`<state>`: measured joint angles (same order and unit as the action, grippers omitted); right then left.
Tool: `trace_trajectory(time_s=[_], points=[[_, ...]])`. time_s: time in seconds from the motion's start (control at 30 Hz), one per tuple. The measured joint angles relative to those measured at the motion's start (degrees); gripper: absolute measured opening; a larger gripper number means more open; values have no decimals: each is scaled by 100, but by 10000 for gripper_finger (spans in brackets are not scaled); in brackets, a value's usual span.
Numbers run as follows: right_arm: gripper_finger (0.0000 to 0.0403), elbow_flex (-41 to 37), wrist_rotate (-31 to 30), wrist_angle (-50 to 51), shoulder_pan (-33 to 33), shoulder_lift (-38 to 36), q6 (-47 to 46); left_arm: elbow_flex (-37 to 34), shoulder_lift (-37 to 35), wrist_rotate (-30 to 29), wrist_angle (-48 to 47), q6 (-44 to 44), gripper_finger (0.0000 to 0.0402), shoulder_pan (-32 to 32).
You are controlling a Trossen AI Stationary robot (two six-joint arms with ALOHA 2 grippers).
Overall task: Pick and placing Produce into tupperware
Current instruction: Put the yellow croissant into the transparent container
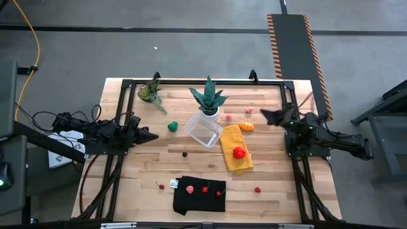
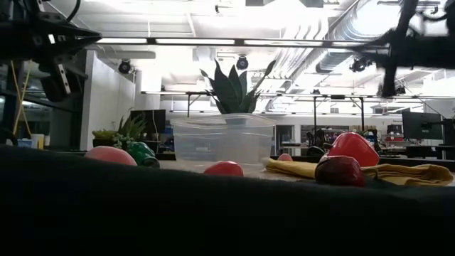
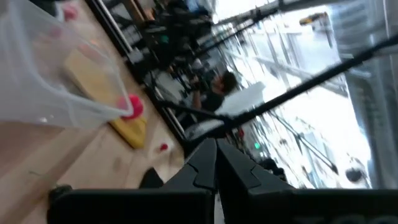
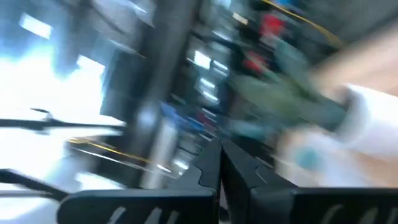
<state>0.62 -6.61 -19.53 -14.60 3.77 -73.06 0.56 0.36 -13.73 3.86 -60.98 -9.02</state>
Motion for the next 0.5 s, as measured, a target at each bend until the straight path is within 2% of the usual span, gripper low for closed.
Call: trace_trajectory(time_s=[0.1,0.17,0.2,0.3,0.4,0.5], points=[[0,86,-219,-1368,1,43,625,-1,2,-174,-44,-36,1,0],[0,462,-217,-1501,1,119,1299,-1,2,-309,-58,-32,1,0],[0,725,-215,-1232,1,168,1562,-2,2,-349,-53,11,1,0],[0,1797,-104,773,1,574,2271,-1,2,-361,-50,177,1,0],[0,3042,-59,2989,3,1307,2914,-2,2,-361,-50,250,1,0],[0,4049,-93,4384,3,2147,3441,-2,2,-361,-50,257,1,0]])
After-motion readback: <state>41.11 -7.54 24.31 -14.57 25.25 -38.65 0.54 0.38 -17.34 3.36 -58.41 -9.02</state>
